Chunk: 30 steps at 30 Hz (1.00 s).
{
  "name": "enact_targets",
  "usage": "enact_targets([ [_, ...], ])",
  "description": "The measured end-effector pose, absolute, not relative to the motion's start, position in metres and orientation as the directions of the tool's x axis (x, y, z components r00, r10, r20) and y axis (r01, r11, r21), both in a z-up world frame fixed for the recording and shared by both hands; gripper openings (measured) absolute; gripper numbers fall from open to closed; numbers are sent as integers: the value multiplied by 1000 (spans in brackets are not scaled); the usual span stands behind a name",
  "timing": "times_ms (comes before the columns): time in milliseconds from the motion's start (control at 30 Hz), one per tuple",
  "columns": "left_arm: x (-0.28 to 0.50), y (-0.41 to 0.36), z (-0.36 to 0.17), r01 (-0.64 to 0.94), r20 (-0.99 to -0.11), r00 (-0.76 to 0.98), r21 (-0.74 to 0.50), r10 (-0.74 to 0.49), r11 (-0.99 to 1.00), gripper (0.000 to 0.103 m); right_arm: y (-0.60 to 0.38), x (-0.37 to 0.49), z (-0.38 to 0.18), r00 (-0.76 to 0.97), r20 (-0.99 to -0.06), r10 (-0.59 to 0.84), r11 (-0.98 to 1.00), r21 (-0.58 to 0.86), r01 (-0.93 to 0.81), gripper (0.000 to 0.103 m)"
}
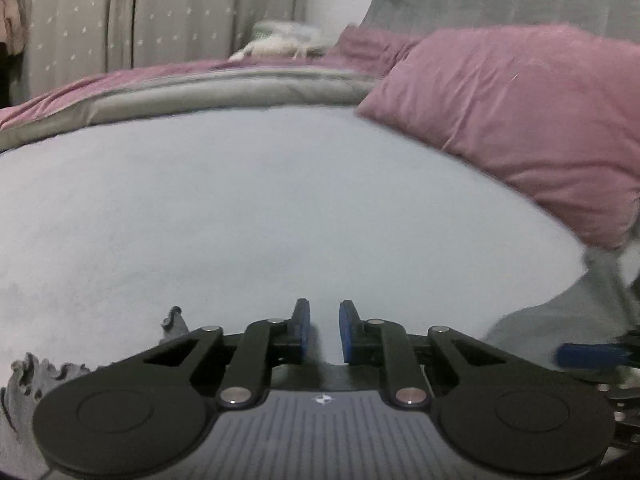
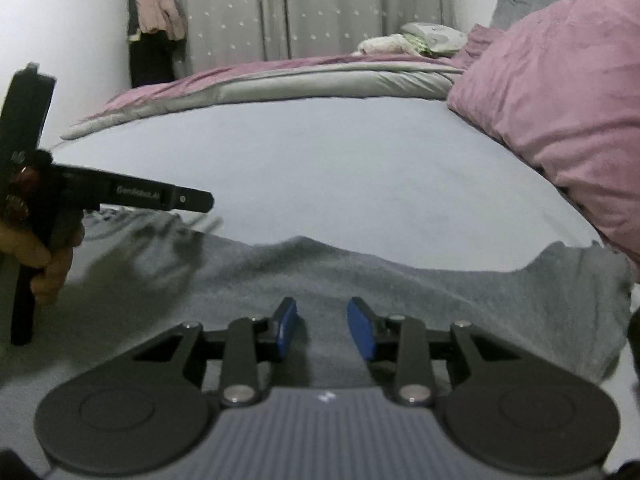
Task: Fold clothes
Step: 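Open both grippers on the sweater and pull them back from it, then move the open right gripper along the sleeve to its cuff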
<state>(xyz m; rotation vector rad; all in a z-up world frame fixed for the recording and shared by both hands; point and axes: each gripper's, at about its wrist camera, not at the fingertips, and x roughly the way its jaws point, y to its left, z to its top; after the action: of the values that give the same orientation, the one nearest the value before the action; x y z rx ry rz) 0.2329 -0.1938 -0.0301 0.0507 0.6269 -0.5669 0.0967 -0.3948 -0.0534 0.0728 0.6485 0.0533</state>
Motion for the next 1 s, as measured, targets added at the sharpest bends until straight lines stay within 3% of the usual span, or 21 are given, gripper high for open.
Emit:
enact_targets([
  [167,199,-179,-34,527,-535,664,-160,-522,834,19,-390,101,-57,786,-610,100,995,81,-63,30],
  [233,191,-170,-36,520,-533,663,-176,-525,836,19,-387,101,-60,779,-626,44,999,13,-46,31],
  [300,181,-161,-36,505,-536,666,-186,-518,843,23,-393,101,-59,772,-634,-48,999,-46,25,41],
  [400,164,-139,-32,474,-555,667,-199,-497,858,26,-406,97,-55,762,-635,-124,992,-52,119,39],
  [567,129,-97,-27,425,-585,683,-170,-438,889,32,-412,83,-36,760,-645,83,979,195,59,38],
  [833,71,-36,-34,379,-610,695,-138,-380,915,34,-407,63,-43,645,-685,340,888,460,20,39],
  [1000,44,-12,-37,362,-591,718,-134,-368,922,37,-411,68,-60,653,-630,421,788,610,80,40],
])
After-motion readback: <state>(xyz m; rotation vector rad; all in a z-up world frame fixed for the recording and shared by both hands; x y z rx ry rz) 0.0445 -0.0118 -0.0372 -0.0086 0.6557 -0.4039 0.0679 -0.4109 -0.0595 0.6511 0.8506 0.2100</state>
